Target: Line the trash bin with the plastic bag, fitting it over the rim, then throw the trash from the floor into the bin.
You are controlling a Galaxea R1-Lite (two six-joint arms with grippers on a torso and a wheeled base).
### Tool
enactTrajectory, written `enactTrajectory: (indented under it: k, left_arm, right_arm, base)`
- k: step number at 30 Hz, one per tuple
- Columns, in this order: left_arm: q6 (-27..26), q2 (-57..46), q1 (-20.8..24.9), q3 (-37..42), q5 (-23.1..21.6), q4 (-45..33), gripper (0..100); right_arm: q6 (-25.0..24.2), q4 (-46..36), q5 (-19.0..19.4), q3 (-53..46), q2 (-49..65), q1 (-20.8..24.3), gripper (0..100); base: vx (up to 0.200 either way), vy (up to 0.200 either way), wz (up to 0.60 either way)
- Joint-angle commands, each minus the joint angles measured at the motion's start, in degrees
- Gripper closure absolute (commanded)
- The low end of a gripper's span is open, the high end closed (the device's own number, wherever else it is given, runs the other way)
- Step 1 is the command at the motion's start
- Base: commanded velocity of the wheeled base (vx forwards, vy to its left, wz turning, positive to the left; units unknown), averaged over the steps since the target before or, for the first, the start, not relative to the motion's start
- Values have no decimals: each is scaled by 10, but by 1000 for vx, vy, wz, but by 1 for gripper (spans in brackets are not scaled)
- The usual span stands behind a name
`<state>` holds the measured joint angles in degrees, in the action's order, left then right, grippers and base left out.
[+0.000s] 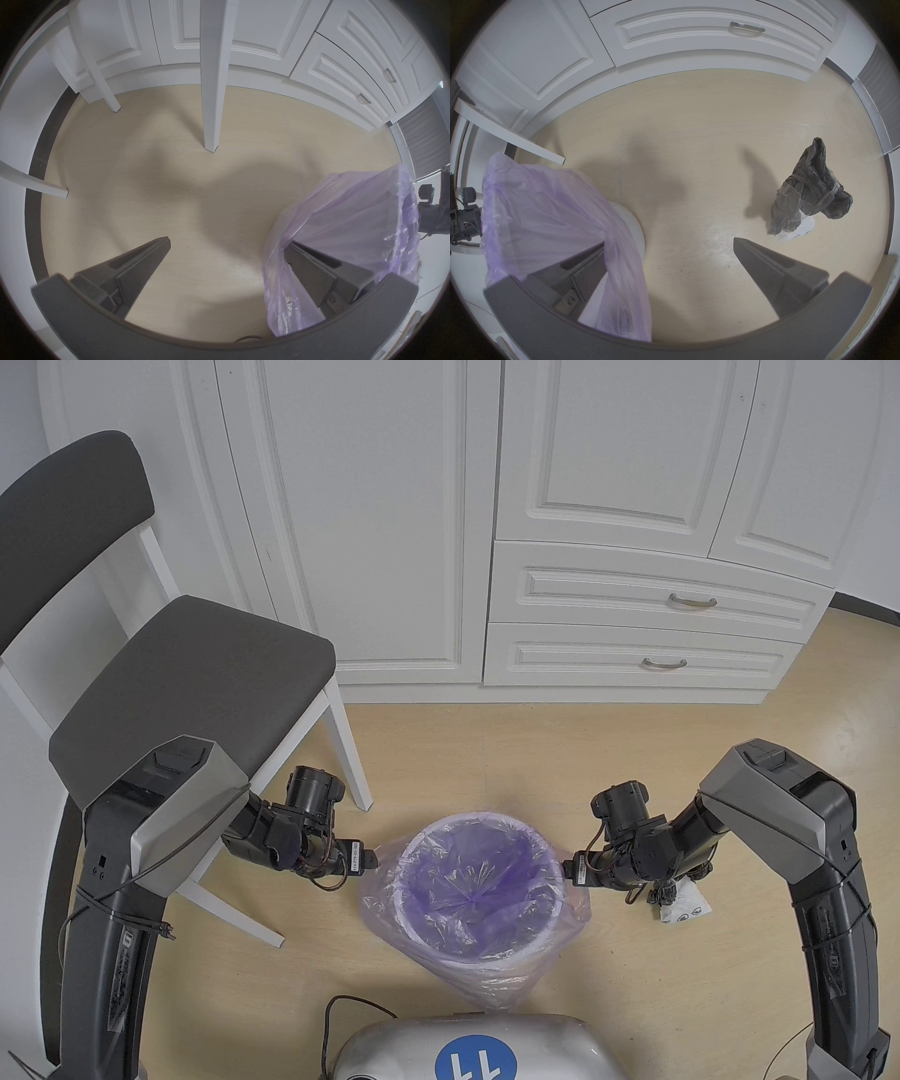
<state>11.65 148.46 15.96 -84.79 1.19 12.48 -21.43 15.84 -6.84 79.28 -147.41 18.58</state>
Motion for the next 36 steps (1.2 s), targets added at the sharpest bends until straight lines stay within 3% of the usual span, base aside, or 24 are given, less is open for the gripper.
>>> enactTrajectory:
  k: [1, 7, 16, 22, 23, 24, 25, 30, 36]
  left_arm:
    - [-2, -53, 0, 42, -11, 3, 0]
    - [-12, -113, 2, 78, -21, 3, 0]
    - [-16, -127, 0, 87, -22, 3, 0]
    - [-17, -135, 2, 96, -21, 6, 0]
    - [-17, -139, 2, 99, -21, 7, 0]
    - [-17, -139, 2, 99, -21, 7, 0]
    - [-17, -144, 3, 101, -21, 7, 0]
    - [-21, -156, 2, 110, -21, 8, 0]
    - [-26, -155, 1, 110, -21, 8, 0]
  right_arm:
    - [11, 2, 1, -47, 61, 4, 0]
    - [61, 5, -3, -97, 129, -2, 0]
    - [73, 37, 1, -147, 175, 12, 0]
    - [149, 75, 1, -227, 205, 26, 0]
    - [181, 81, 1, -248, 207, 26, 0]
    - [181, 81, 1, -248, 207, 26, 0]
    - [223, 86, 2, -276, 208, 26, 0]
    - [294, 122, 13, -334, 195, 44, 0]
    - [307, 176, 31, -361, 165, 81, 0]
  base:
    - [0, 0, 0]
    - [0, 0, 0]
    - [0, 0, 0]
    - [0, 0, 0]
    - [0, 0, 0]
    - [0, 0, 0]
    - [0, 0, 0]
    - [0, 0, 0]
    - [0, 0, 0]
